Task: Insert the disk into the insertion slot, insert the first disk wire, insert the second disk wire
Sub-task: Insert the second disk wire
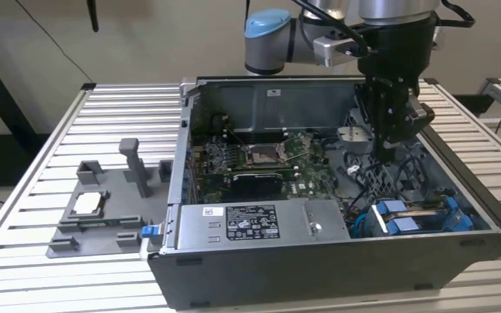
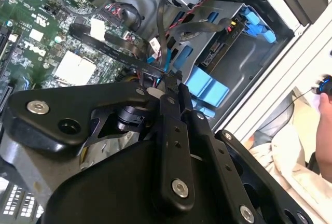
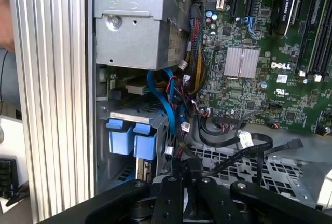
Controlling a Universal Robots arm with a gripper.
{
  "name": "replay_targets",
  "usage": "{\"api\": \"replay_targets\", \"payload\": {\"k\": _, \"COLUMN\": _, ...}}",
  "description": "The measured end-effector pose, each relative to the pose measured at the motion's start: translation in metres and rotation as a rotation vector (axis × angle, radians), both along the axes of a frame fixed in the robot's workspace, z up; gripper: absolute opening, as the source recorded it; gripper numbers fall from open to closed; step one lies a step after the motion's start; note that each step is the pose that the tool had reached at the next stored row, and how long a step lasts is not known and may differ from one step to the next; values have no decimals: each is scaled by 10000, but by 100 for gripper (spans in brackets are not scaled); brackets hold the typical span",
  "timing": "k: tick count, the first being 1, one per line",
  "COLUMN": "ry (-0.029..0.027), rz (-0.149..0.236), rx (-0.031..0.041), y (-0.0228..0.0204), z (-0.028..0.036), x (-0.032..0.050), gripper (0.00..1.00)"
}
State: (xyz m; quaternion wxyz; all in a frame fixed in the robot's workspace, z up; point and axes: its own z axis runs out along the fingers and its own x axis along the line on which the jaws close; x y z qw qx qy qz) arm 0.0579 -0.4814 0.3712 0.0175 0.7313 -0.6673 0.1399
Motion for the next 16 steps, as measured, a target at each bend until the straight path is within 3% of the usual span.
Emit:
{"api": "replay_targets", "payload": {"k": 5, "ry": 9, "rz": 0, "rx": 33, "y": -84, "z": -3, "x": 18, "gripper": 16}}
{"api": "replay_targets", "payload": {"k": 16, "ry": 39, "rz": 1, "rx": 207, "y": -314, "z": -13, "x": 75, "gripper": 16}}
